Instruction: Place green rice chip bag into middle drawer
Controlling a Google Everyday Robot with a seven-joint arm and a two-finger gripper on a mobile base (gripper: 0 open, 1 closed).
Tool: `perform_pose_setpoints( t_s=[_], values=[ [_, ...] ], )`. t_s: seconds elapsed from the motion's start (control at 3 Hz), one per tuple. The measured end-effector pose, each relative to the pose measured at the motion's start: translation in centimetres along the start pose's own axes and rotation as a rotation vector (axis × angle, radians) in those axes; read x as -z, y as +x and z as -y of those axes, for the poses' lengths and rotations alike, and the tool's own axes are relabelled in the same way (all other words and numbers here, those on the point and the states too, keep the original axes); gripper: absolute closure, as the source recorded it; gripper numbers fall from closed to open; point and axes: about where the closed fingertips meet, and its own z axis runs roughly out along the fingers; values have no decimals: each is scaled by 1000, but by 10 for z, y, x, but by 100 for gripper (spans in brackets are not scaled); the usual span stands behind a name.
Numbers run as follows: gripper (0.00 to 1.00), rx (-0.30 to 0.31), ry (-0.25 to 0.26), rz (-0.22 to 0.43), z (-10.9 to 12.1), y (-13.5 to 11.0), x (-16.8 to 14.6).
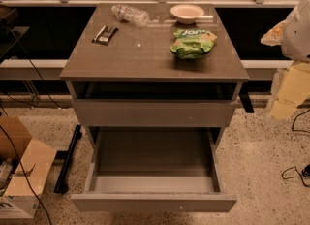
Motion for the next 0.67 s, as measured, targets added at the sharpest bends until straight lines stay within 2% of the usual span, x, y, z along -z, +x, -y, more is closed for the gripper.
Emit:
perform_pose_setpoints(
  t_s=[0.33, 0.67],
  values=[
    [0, 0, 2, 1, 0, 0, 0],
    [0, 10, 5, 63, 18, -11, -13]
  ],
)
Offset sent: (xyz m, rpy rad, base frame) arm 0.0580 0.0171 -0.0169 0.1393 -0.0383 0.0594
